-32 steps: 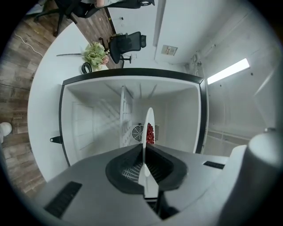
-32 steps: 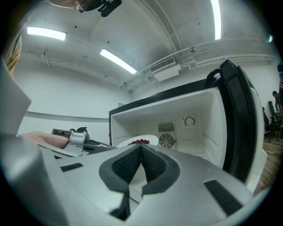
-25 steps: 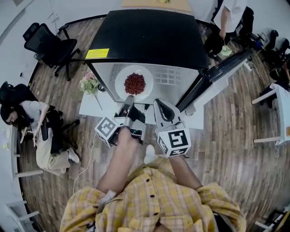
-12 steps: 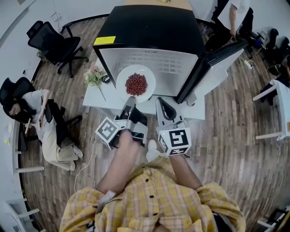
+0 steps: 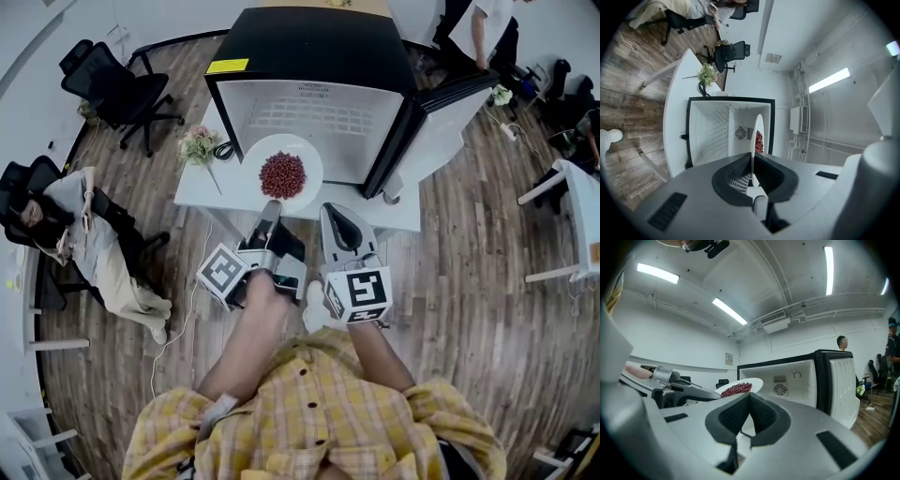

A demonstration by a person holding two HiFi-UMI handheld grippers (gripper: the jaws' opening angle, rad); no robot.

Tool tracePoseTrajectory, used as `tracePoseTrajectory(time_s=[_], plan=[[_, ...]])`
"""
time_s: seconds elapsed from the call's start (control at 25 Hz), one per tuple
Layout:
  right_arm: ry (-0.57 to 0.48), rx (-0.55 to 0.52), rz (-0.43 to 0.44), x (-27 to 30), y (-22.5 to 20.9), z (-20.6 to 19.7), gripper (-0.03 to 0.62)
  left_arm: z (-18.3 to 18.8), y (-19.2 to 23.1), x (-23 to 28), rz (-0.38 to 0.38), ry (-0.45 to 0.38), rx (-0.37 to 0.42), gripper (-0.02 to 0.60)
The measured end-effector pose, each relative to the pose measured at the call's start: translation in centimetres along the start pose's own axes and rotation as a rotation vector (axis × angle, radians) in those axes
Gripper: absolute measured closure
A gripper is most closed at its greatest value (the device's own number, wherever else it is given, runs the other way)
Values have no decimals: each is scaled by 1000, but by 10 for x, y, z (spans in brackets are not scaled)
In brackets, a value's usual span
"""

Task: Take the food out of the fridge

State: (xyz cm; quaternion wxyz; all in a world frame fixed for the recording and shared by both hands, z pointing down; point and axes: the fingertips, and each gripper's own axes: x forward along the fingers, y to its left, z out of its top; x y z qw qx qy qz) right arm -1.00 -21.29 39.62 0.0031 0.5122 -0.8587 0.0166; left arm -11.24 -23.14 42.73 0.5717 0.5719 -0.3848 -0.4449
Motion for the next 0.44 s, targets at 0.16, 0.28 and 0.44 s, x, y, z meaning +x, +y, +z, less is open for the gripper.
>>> tracePoseTrajectory(time_s=[0.16, 0.28, 0.44], plan=[[-4, -8, -9, -5, 2, 1, 588, -2, -3, -6, -8, 2, 0, 568], [-1, -6, -4, -10, 6, -1, 588, -3, -1, -13, -6, 0, -1, 568], [-2, -14, -4, -18, 10, -2, 586, -6, 1, -21, -2, 3, 0, 568]])
